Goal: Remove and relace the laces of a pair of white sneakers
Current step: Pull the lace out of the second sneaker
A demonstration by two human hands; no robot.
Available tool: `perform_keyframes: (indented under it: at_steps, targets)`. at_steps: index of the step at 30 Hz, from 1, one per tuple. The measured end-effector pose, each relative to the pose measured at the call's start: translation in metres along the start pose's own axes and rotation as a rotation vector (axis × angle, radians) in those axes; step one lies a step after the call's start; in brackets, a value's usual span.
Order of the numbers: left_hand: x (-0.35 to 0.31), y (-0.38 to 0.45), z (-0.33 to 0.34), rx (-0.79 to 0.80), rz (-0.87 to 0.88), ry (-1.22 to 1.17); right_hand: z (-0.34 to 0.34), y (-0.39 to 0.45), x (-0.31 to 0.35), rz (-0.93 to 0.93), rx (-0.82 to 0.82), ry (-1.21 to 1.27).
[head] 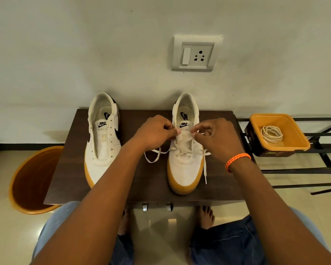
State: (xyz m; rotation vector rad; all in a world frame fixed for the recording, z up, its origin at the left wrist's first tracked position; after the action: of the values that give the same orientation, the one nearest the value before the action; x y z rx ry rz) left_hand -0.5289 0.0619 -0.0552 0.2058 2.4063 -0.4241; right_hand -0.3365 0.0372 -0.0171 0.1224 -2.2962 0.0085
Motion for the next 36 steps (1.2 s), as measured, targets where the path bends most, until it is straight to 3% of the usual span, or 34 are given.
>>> perform_keyframes:
  at_steps: [6,14,17,23,33,36]
  targets:
    - [0.002,0.002,0.001,-0.013,0.02,0.023,0.047,-0.008,0.008,-0.016,0.124,-0.196]
    - [0.004,0.002,-0.001,-0.022,-0.022,0.066,-0.004,-0.003,-0.014,0.187,-0.104,-0.064]
    - [0.005,0.003,-0.001,-0.019,-0.019,0.049,-0.001,-0.008,-0.002,0.139,-0.173,-0.097]
    - [0.003,0.002,0.0,-0.016,0.017,0.055,0.045,-0.014,0.009,0.078,0.063,-0.198]
    - [0.002,0.001,-0.002,-0.004,0.0,0.045,0.01,-0.007,-0.003,0.175,-0.098,-0.048]
    - [0.002,0.0,-0.003,-0.01,-0.011,0.047,0.017,-0.008,0.007,0.065,-0.04,-0.095]
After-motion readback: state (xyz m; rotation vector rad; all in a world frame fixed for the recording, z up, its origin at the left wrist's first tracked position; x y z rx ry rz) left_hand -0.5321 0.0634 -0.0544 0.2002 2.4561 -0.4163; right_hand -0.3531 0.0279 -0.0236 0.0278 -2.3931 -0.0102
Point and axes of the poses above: each hand's wrist, its own y-axis towards the middle knuckle, its own z-axis out of the palm, x = y × z, the point moved 7 cm from there along y, towards the middle knuckle, and after that the axes turned 9 degrees about y, right-handed, at the moved point
